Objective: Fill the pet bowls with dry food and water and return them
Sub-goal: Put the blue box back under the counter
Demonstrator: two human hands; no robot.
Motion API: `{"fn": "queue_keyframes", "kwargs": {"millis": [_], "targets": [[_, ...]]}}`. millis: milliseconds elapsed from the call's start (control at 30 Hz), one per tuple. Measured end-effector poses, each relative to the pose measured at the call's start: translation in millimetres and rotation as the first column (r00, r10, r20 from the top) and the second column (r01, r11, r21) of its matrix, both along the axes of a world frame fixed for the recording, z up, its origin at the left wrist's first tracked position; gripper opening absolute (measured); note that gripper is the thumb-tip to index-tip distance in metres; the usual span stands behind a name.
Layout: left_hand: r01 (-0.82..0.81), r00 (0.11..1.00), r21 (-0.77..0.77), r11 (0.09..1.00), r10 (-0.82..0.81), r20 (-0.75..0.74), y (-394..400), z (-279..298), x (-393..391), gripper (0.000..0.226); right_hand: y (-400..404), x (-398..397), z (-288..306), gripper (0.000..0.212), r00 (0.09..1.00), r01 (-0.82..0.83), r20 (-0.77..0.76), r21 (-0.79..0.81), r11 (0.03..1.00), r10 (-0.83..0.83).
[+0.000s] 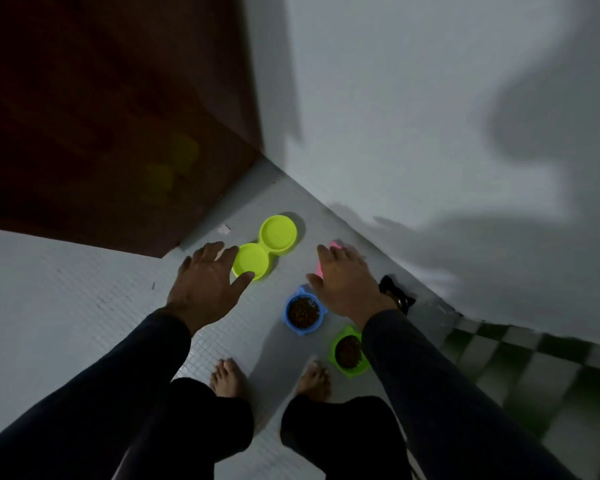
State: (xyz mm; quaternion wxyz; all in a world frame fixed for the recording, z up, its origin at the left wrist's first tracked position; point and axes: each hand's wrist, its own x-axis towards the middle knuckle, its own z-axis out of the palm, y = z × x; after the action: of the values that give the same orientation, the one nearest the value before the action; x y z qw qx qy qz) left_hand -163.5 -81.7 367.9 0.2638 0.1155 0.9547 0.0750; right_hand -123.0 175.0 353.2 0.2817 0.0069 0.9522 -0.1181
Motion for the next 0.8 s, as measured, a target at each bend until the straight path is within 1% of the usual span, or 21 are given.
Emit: {"fn": "queue_keyframes", "kwargs": {"millis": [100, 200, 300, 467, 533, 667, 800], "targets": [[0.031, 0.999, 0.015, 0.999, -0.031, -0.027, 6, 70, 1, 0.072, 3, 10, 75, 0.068, 0.999, 0.042, -0.014, -0.005, 0.999, -0.042], [0.062, 0.997, 0.021, 0.998, -0.061, -0.049, 11, 140, 8, 0.082, 6, 21, 149, 0.068, 0.996, 0.084, -0.032, -0.008, 0.996, -0.084], [0.082, 0.992, 0.042, 0.996, -0.078, -0.098, 13, 208, 15, 0.085, 9, 30, 220, 0.067, 0.992, 0.114, -0.061, -0.003, 0.994, -0.114], [0.126, 0.980, 0.100, 0.987, -0.108, -0.167, 12, 312, 27, 0.096, 13, 49, 332, 0.068, 0.973, 0.170, -0.153, -0.040, 0.985, -0.174], [0.130, 0.978, 0.115, 0.985, -0.108, -0.178, 11, 346, 30, 0.092, 16, 57, 368, 0.068, 0.959, 0.186, -0.206, -0.057, 0.981, -0.194], [0.167, 0.969, 0.141, 0.976, -0.136, -0.205, 14, 403, 27, 0.067, 22, 69, 426, 0.069, 0.925, 0.247, -0.277, -0.086, 0.965, -0.261], [0.249, 0.944, 0.182, 0.951, -0.196, -0.265, 27, 448, 24, 0.067, 31, 80, 469, 0.073, 0.908, 0.262, -0.306, -0.116, 0.958, -0.285]]}}
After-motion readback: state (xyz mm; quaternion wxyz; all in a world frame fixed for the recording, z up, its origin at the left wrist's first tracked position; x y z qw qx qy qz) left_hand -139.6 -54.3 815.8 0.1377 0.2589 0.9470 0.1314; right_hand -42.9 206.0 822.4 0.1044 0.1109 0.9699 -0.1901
